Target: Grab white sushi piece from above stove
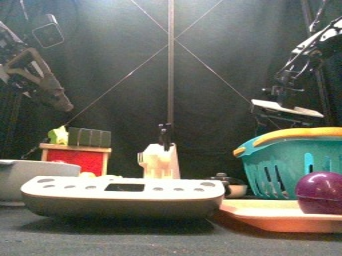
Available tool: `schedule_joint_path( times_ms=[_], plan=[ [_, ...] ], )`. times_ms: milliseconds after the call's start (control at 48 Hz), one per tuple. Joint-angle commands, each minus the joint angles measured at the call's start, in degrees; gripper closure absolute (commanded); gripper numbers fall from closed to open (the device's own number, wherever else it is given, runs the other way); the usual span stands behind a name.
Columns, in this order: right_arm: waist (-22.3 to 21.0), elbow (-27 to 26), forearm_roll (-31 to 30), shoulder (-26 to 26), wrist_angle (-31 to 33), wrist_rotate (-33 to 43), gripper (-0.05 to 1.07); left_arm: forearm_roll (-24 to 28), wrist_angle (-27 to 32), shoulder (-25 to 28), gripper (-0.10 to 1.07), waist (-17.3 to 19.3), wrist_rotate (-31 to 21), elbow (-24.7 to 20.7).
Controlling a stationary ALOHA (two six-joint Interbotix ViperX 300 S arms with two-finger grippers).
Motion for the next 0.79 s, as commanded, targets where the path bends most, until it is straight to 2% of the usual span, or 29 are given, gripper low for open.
schedule_joint_path(
  times_ms=[0, 271, 396, 583, 688, 771],
  plan=[
    [2.20, -0.35, -1.14, -2.02, 2.02, 0.00, 0.06, -0.18, -0.18, 0.09, 0.13, 0.00, 0.09, -0.70],
    [9.58, -2.46, -6.42, -4.31, 3.78, 0.00, 0.06, 0.09, -0.18, 0.09, 0.13, 0.00, 0.35, -0.53],
    [13.97, -4.31, -12.04, -3.25, 2.02, 0.18, 0.06, 0.53, -0.35, 0.09, 0.13, 0.00, 0.35, -0.44],
    [17.58, -8.35, -19.78, 3.08, -9.58, 0.26, 0.06, 0.44, -0.18, 0.09, 0.13, 0.18, 0.26, -0.44],
    [17.75, -11.87, -21.97, 9.40, -18.11, 0.09, 0.06, 0.44, -0.18, 0.09, 0.13, 0.18, 0.26, -0.26],
    [17.67, -14.68, -23.03, 14.24, -22.50, 0.00, 0.06, 0.44, -0.18, 0.09, 0.13, 0.18, 0.26, -0.09]
  ],
)
